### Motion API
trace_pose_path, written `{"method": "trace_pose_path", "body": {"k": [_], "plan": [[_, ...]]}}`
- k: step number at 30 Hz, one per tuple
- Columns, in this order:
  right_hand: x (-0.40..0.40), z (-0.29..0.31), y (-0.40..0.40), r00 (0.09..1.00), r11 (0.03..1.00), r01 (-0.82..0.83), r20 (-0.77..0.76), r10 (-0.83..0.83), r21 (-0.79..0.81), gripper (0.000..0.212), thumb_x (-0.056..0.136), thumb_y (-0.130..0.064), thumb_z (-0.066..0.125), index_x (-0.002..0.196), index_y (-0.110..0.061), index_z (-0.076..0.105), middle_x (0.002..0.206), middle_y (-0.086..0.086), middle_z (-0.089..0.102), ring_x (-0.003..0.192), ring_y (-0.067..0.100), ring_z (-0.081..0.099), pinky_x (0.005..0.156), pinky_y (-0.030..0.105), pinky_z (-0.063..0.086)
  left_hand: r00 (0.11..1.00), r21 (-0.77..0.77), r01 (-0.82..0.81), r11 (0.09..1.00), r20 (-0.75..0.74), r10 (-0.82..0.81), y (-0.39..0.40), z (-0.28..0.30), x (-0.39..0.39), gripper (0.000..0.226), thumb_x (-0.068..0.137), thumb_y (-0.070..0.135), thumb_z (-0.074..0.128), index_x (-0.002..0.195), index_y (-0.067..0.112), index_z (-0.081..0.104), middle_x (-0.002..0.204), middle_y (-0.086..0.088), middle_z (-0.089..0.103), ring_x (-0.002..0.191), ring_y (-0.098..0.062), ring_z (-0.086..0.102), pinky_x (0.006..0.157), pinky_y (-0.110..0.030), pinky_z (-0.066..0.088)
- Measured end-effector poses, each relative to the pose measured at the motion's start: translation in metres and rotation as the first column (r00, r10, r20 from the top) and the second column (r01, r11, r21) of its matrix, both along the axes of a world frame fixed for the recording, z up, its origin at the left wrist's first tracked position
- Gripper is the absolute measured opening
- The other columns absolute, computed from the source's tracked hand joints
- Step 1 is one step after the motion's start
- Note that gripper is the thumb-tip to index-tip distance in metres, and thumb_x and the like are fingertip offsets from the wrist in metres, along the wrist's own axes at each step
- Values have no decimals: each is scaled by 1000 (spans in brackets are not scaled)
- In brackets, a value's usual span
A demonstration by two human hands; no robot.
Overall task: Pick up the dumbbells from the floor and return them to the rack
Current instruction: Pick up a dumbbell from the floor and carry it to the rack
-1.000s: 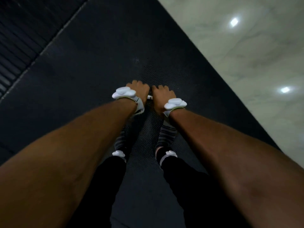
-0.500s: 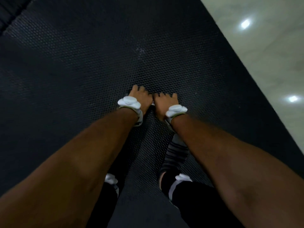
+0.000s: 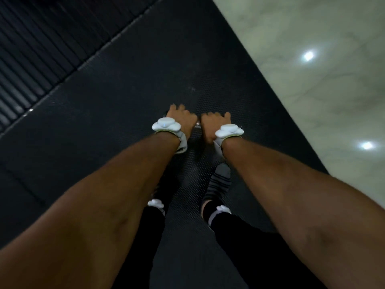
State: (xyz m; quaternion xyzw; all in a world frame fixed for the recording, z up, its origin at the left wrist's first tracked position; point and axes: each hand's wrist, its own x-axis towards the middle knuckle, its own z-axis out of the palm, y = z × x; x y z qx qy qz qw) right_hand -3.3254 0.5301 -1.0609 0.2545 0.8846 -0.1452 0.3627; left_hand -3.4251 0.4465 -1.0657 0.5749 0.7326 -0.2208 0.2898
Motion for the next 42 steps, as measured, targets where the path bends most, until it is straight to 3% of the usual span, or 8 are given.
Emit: {"method": "trace_pose_path", "body": {"k": [4, 9, 10, 17, 24, 32, 38, 42], "plan": [[-3, 109, -15, 999, 1000, 26, -22, -26, 1, 37, 85, -23, 60, 121, -17, 56, 123, 8, 65, 119, 32, 57, 102, 50, 33, 989, 59, -146, 988, 19, 145, -21, 111, 2, 24, 90, 27, 57, 112, 22, 64, 118, -4, 66, 119, -29, 50, 95, -42, 37], [-10, 259, -33, 997, 999, 47, -59, -47, 3, 38, 87, -22, 55, 125, -16, 54, 127, 11, 61, 122, 35, 52, 102, 52, 32, 982, 112, -186, 976, -1, 188, -43, 264, -4, 30, 91, 24, 53, 119, 18, 61, 122, -8, 64, 122, -31, 48, 95, -43, 39], [-13, 265, -35, 997, 998, 54, -63, -54, 10, 39, 87, -23, 55, 125, -16, 53, 127, 11, 61, 121, 35, 52, 101, 52, 32, 979, 108, -199, 974, -21, 203, -41, 272, -5, 30, 91, 24, 53, 119, 18, 62, 123, -8, 64, 122, -31, 48, 95, -43, 39], [-21, 418, -73, 978, 983, -60, -188, 93, 171, 40, 88, -23, 54, 127, -17, 51, 124, 9, 64, 118, 35, 55, 98, 52, 34, 943, 192, -277, 941, -131, 304, -82, 428, -9, 37, 88, 24, 58, 124, 19, 57, 126, -6, 61, 121, -29, 49, 97, -43, 38], [-72, 524, -95, 926, 957, -116, -319, 201, 266, 36, 90, -18, 48, 126, -18, 53, 122, 10, 65, 118, 35, 56, 97, 50, 35, 883, 339, -339, 878, -209, 421, -108, 528, -51, 40, 89, 22, 58, 129, 18, 55, 131, -6, 59, 126, -29, 46, 103, -46, 37], [-109, 589, -101, 840, 908, -133, -440, 316, 397, 29, 94, -22, 48, 123, -21, 54, 121, 7, 66, 117, 34, 57, 94, 48, 36, 812, 473, -357, 805, -270, 518, -120, 599, -86, 30, 93, 26, 55, 122, 20, 60, 125, -5, 63, 121, -29, 49, 98, -45, 38], [-128, 621, -99, 756, 856, -222, -472, 454, 468, 30, 97, -23, 44, 124, -24, 55, 122, 4, 66, 116, 30, 60, 93, 46, 37, 706, 544, -444, 712, -277, 652, -122, 642, -93, 26, 94, 25, 49, 114, 23, 66, 119, 0, 67, 124, -28, 47, 106, -49, 30], [-138, 664, -85, 677, 823, -286, -504, 536, 491, 24, 96, -29, 44, 115, -25, 58, 118, 2, 67, 113, 28, 61, 94, 45, 34, 637, 595, -466, 655, -289, 715, -119, 679, -86, 26, 94, 27, 48, 113, 25, 66, 118, 0, 67, 121, -27, 48, 104, -48, 32]]}}
